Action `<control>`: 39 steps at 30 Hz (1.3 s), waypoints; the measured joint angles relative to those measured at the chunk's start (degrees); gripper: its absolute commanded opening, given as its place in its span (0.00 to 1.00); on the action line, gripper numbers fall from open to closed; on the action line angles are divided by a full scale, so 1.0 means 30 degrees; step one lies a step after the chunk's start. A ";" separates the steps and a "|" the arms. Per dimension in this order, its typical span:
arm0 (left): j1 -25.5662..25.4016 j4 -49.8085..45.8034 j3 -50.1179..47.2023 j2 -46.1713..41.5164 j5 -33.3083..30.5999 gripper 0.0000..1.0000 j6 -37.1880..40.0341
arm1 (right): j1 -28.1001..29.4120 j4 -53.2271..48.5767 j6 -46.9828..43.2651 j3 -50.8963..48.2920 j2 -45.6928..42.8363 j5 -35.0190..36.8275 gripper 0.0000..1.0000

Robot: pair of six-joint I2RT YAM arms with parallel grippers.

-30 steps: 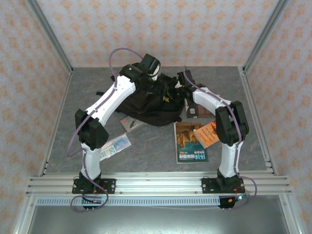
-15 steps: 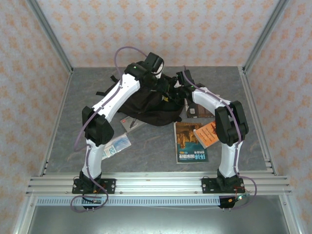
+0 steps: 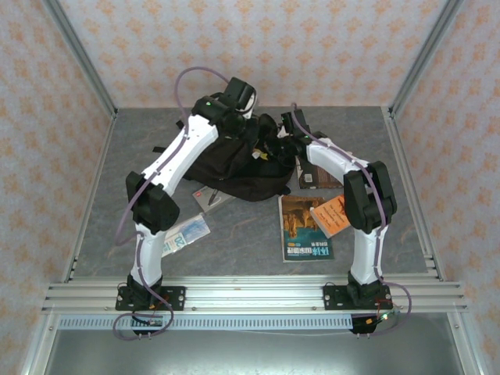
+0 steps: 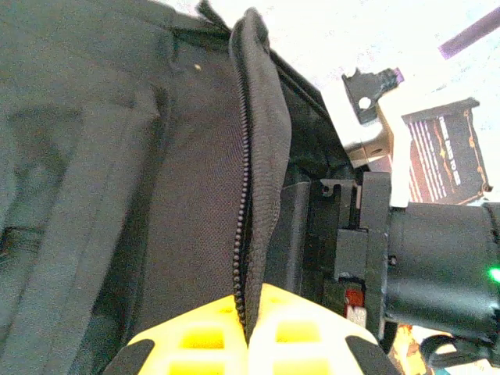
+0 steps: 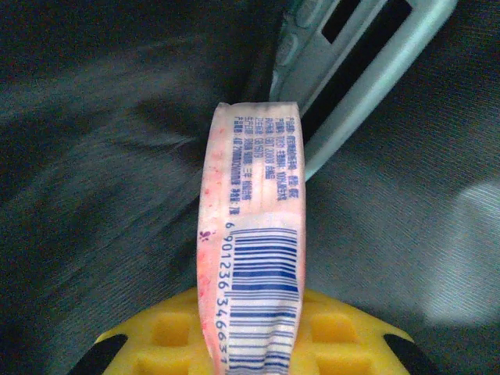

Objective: Pack the student bag

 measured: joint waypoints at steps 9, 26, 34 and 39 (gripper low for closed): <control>0.0546 -0.0117 0.1202 -0.1778 -0.0532 0.00 0.0670 | 0.0554 0.1282 0.0998 0.1450 0.1202 -0.0248 0.22; 0.1596 -0.0568 0.2040 -0.1625 -0.0401 0.00 0.0284 | 0.1217 0.0138 -0.0590 0.4408 0.2820 0.0080 0.74; 0.2295 -0.0219 0.2040 -0.1086 0.0153 0.00 -0.0357 | 0.1246 -0.3082 -0.4663 0.2900 -0.2098 0.3395 0.72; 0.2419 -0.0189 0.3614 0.0721 -0.0080 0.00 -0.0335 | 0.1246 -0.3789 -0.6171 0.0197 -0.6091 0.6105 0.68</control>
